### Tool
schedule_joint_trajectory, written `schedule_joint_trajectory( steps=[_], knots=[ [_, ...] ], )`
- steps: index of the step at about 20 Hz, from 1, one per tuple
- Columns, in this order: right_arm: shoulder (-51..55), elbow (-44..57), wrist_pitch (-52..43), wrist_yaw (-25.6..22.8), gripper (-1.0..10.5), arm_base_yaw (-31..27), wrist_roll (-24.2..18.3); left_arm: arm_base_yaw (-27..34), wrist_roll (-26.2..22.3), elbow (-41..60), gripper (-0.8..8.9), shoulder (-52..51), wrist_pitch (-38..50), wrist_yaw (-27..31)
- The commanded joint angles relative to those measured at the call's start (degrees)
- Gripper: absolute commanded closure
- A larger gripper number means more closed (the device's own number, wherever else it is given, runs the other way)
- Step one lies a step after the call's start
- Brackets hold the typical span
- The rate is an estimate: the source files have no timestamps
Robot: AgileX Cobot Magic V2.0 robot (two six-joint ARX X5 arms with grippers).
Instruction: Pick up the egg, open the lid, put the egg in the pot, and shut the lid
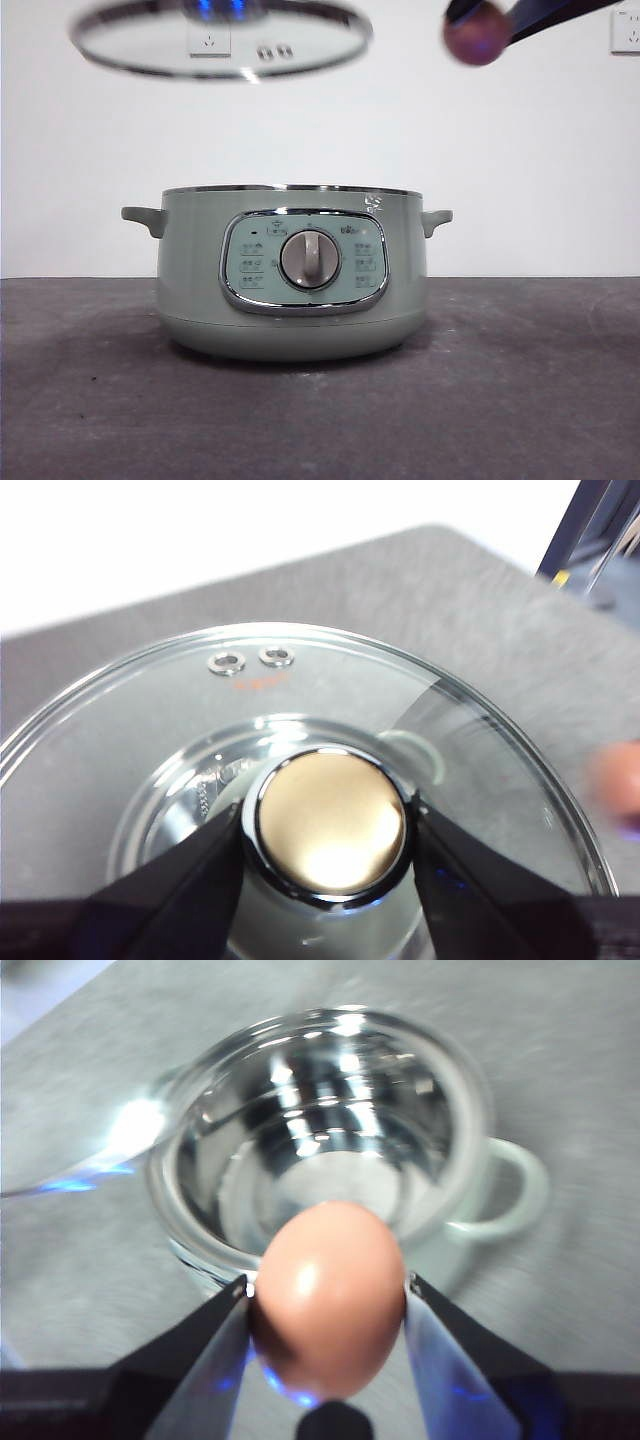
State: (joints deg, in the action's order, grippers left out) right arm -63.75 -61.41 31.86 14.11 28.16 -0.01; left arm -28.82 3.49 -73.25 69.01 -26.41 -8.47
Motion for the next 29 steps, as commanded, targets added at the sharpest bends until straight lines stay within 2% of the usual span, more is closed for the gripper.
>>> schedule_joint_trajectory(
  steps=[1,8,11,18,24,25,26,27,28,29],
  knots=[
    [-6.84,-4.55,-2.16,0.96,9.6,0.42,-0.83,0.07,-0.50,-0.31,8.22,-5.57,-0.50,0.98],
    [-33.90,-25.14,-2.34,0.76,9.6,3.67,-3.52,0.04,-0.48,-0.31,8.22,-17.40,-10.64,2.47],
    [-42.45,-30.40,-2.71,0.31,9.6,5.03,-5.01,0.02,-0.48,-0.31,8.22,-19.54,-12.26,2.47],
    [-51.41,-30.97,-3.56,-6.01,9.6,7.19,-9.88,0.00,-0.48,-0.31,8.22,-20.00,-13.33,2.43],
    [-54.60,-30.97,-1.55,-8.48,9.6,7.32,-10.47,0.00,-0.50,-0.31,8.22,-19.98,-13.70,2.47],
    [-54.60,-30.97,-1.81,-8.41,9.2,7.41,-10.43,0.00,-0.50,-0.31,8.22,-19.98,-13.66,2.47],
    [-54.27,-30.97,-1.77,-8.44,7.7,7.54,-10.38,0.02,-0.52,-0.31,8.22,-19.98,-13.66,2.47],
    [-53.51,-31.02,-1.81,-8.52,5.6,7.52,-10.34,0.02,-0.52,-0.31,8.22,-19.98,-13.60,2.49],
    [-52.09,-31.04,-1.81,-8.66,4.4,7.48,-9.84,0.02,-0.52,-0.31,8.22,-19.87,-13.53,2.49],
    [-49.99,-31.04,-1.77,-10.10,4.4,7.43,-9.44,0.02,-0.55,-0.31,8.22,-19.58,-13.46,2.49]
  ],
)
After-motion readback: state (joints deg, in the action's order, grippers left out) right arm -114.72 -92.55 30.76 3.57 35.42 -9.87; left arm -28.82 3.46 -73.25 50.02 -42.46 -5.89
